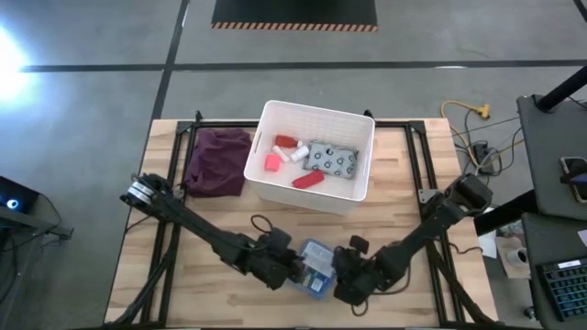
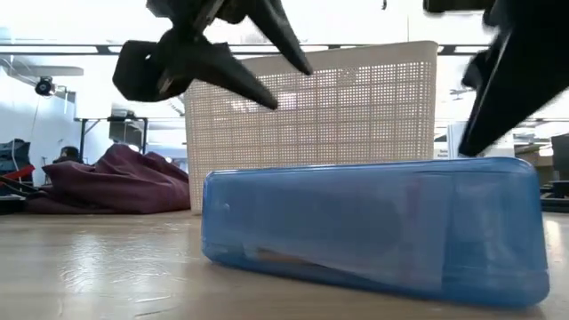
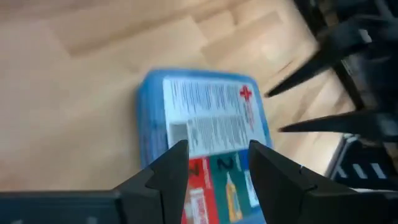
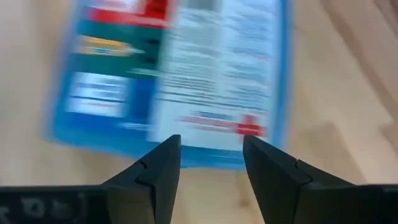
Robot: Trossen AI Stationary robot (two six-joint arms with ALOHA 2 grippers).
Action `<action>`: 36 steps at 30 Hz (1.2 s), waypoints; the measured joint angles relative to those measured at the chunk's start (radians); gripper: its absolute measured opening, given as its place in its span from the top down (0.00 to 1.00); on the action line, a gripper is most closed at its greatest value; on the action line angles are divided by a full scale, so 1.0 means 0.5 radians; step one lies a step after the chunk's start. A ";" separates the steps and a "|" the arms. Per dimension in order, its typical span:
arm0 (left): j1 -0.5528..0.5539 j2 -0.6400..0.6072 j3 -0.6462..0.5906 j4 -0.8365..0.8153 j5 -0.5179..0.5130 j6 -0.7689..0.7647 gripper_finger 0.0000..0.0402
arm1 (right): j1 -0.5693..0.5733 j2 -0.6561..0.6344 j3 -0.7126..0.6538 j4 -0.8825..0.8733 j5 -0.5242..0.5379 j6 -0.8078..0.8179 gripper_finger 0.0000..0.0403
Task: Pick & place medical supplies in basket/bin
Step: Put the blue medicine kit into the white bin
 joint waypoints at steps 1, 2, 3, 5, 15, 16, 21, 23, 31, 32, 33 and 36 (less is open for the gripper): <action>0.004 -0.011 0.001 -0.025 -0.013 0.027 0.63 | -0.004 0.003 -0.028 0.003 -0.012 0.039 0.59; 0.010 -0.012 0.000 -0.064 -0.014 0.037 0.63 | -0.004 0.004 -0.058 -0.010 -0.013 0.073 0.59; 0.018 -0.010 -0.002 -0.108 -0.011 0.045 0.63 | -0.004 0.004 -0.087 0.009 -0.028 0.096 0.59; 0.025 0.005 -0.010 -0.152 0.011 0.046 0.63 | 0.001 0.002 -0.146 0.081 -0.028 0.122 0.59; 0.029 0.102 -0.009 -0.115 0.142 0.044 0.63 | 0.068 -0.023 -0.190 0.055 -0.046 0.161 0.59; 0.029 0.103 -0.013 -0.114 0.143 0.045 0.63 | 0.082 -0.028 -0.176 0.038 -0.023 0.138 0.59; 0.029 0.105 -0.025 -0.083 0.111 0.044 0.63 | 0.097 -0.071 -0.097 -0.036 0.092 0.033 0.59; 0.029 0.105 -0.025 -0.067 0.105 0.045 0.63 | 0.094 -0.056 -0.134 -0.019 0.105 0.062 0.59; 0.029 0.105 -0.143 0.077 0.188 -0.065 0.63 | 0.173 -0.027 -0.277 0.016 0.059 0.400 0.59; 0.029 0.105 -0.155 0.148 0.189 -0.067 0.63 | 0.199 -0.037 -0.278 0.002 0.074 0.416 0.59; 0.029 0.105 -0.164 0.216 0.190 -0.061 0.63 | 0.220 -0.051 -0.280 -0.012 0.093 0.435 0.59; 0.033 0.105 -0.180 0.348 0.187 -0.031 0.63 | 0.263 -0.097 -0.285 -0.040 0.126 0.458 0.59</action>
